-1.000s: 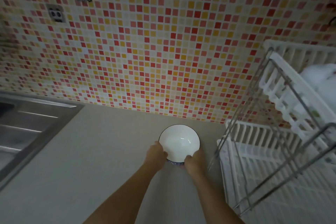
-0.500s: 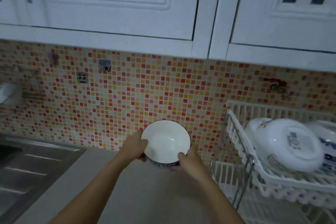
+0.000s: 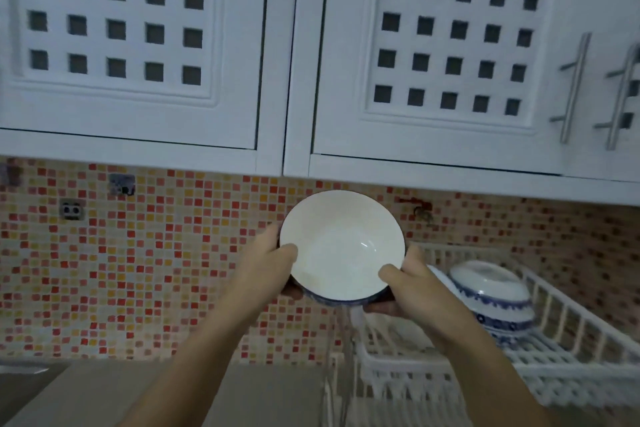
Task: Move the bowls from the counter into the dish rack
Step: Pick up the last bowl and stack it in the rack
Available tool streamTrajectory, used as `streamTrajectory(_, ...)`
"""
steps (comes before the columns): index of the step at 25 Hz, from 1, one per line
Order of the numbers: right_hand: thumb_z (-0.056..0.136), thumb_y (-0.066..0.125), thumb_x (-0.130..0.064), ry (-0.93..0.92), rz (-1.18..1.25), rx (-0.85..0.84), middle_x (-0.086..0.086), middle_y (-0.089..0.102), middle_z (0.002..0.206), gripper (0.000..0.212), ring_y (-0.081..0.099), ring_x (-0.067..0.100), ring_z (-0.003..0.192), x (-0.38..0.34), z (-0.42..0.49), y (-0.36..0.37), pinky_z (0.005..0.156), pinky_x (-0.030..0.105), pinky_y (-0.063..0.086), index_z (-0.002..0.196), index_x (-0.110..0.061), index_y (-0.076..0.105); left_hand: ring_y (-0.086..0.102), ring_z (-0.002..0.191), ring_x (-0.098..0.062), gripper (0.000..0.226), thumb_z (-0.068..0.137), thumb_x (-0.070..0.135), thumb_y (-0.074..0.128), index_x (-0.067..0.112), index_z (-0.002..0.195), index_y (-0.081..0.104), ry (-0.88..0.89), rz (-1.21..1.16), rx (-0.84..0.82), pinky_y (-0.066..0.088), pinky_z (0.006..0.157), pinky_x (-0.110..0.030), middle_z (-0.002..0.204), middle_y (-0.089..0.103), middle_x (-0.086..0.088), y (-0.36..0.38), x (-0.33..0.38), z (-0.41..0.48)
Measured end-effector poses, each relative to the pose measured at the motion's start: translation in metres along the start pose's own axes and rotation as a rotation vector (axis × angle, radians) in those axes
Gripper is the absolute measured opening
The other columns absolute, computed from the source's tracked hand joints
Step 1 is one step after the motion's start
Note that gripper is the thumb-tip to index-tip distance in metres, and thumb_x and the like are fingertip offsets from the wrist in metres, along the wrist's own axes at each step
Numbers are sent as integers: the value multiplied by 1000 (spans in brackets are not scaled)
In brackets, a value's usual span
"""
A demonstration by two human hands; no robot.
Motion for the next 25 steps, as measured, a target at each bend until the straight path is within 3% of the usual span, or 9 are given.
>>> streamTrajectory(4,89,58,-39,83,41,46,-9,56,112,45,66,14,81,9,-7,-81,70,31,56,125,-30,34,62,71,-22,33,86,-1,37,19,111,47,-12,-146,-7,57,47,-30,100,58,-1,77,23,-1)
streamTrajectory(7,66,56,-65,150,165,-27,0,61,117,65,64,21,102,23,-6,-133,81,39,58,122,-32,49,61,68,-21,29,87,-3,37,17,107,44,-8,-233,-33,57,47,-33,100,55,-2,138,39,0)
streamTrajectory(10,65,55,-69,73,316,-17,6,63,121,59,59,27,112,34,1,-180,79,40,58,111,-34,58,62,75,-21,26,89,-2,36,17,107,39,-22,-283,-51,60,54,-37,100,53,1,194,50,-1)
streamTrajectory(13,71,56,-65,40,322,-21,8,63,121,51,60,25,108,40,6,-218,71,32,59,109,-31,61,62,92,-25,26,90,2,39,19,110,36,-39,-297,-104,62,64,-40,113,52,-1,232,52,1)
streamTrajectory(16,62,65,-58,-38,240,-35,10,64,123,59,63,23,105,52,8,-256,71,32,61,112,-27,61,65,97,-28,21,95,29,45,20,114,40,-11,-26,-152,60,76,-46,119,57,-7,251,48,10)
streamTrajectory(18,54,68,-56,-120,119,-57,5,66,121,68,67,18,100,56,4,-276,71,32,61,116,-30,57,59,111,-23,50,92,51,41,20,131,37,187,296,-119,55,89,-46,134,53,-5,252,53,20)
streamTrajectory(21,46,80,-54,-295,-272,-74,-13,60,119,77,65,13,104,55,-2,-295,81,32,58,116,-41,48,45,127,-12,63,89,56,33,29,145,25,454,288,-208,42,105,-41,149,37,3,256,70,23)
streamTrajectory(23,45,81,-60,-489,-699,-25,-16,50,118,93,55,10,109,55,0,-300,89,31,53,126,-37,42,41,127,-8,62,87,55,29,34,145,24,421,276,-351,37,106,-36,150,35,7,263,77,27)
streamTrajectory(25,50,80,-59,-742,-1010,-19,-9,46,115,97,47,9,107,58,2,-299,86,27,48,132,-27,38,45,123,-10,63,83,57,39,39,142,27,369,465,-494,41,99,-32,143,41,10,272,79,31)
Point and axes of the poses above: each hand's wrist, its own z-axis towards the middle knuckle, its own y-axis out of the palm, x = y × z, the point moved 3 cm from there along z, towards the middle knuckle
